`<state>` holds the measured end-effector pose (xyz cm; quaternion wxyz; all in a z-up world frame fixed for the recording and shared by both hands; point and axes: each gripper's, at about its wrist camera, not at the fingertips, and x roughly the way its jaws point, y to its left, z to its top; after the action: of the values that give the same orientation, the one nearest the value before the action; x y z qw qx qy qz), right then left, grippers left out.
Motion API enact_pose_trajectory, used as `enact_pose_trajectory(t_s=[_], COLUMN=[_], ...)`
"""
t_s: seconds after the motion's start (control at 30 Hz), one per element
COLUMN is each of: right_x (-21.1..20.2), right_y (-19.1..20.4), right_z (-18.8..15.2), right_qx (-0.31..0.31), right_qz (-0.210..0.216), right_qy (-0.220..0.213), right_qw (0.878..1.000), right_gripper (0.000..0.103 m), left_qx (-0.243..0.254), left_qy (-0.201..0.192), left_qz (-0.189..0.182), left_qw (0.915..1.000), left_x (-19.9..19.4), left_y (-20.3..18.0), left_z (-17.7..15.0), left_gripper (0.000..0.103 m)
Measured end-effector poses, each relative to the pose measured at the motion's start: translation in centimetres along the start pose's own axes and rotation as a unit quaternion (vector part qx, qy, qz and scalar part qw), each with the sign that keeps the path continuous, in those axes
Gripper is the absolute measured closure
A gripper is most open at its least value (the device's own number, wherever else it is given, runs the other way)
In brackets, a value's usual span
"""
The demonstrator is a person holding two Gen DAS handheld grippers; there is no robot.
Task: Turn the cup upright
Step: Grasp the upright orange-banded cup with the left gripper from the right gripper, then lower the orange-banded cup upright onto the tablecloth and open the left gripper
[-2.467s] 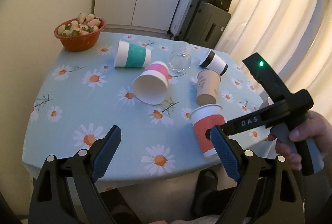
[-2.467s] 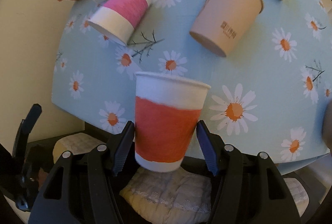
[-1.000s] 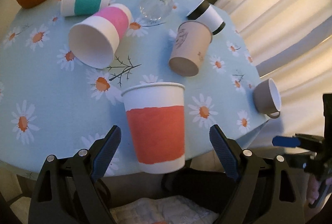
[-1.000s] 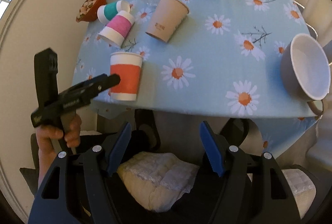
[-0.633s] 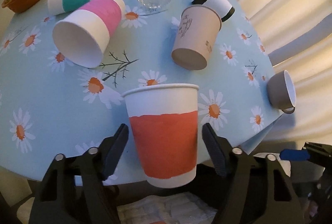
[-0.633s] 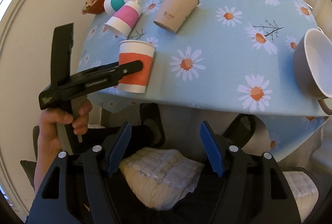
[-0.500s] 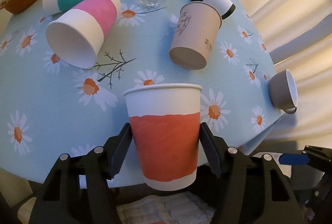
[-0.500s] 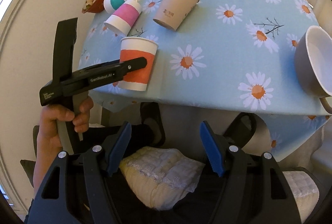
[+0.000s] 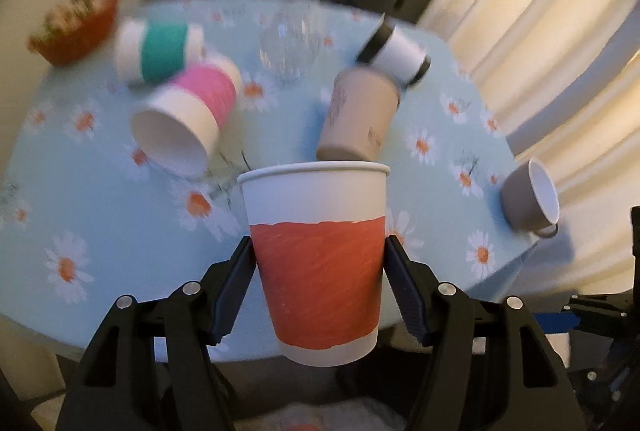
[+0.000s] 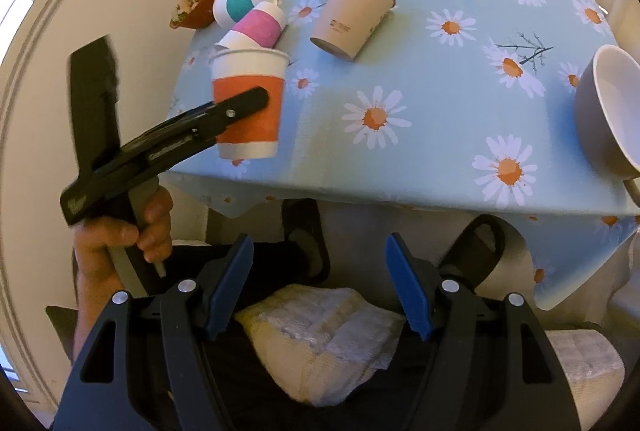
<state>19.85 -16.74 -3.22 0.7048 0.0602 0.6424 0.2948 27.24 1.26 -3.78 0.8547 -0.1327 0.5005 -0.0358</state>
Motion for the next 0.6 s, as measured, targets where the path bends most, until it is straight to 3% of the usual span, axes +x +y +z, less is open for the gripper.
enact_pose_trajectory(t_s=[0.1, 0.23, 0.37, 0.47, 0.6], right_x=[-0.3, -0.9, -1.5, -2.3, -3.0], right_y=[0.1, -0.4, -0.8, -0.9, -1.1], right_z=[-0.3, -0.7, -1.0, -1.4, -2.1], right_qx=[-0.002, 0.003, 0.009, 0.009, 0.011], right_qz=[0.005, 0.017, 0.021, 0.019, 0.029], right_qy=[-0.006, -0.014, -0.022, -0.038, -0.048], right_qw=[1.0, 1.0, 0.999, 0.999, 0.998], right_gripper=[0.035, 0.035, 0.035, 0.035, 0.035], left_qx=[0.009, 0.008, 0.019, 0.005, 0.013], left_qy=[-0.078, -0.151, -0.25, -0.278, -0.345], left_qz=[0.034, 0.044, 0.081, 0.09, 0.104], left_qw=[0.9963, 0.9876, 0.9646, 0.9563, 0.9327], left_x=[-2.4, -3.6, -3.6, -2.5, -1.4], left_y=[-0.7, -1.3, -2.7, -2.9, -3.5], left_z=[-1.0, -2.3, -4.6, -5.7, -7.4], left_gripper=[0.04, 0.04, 0.04, 0.04, 0.04])
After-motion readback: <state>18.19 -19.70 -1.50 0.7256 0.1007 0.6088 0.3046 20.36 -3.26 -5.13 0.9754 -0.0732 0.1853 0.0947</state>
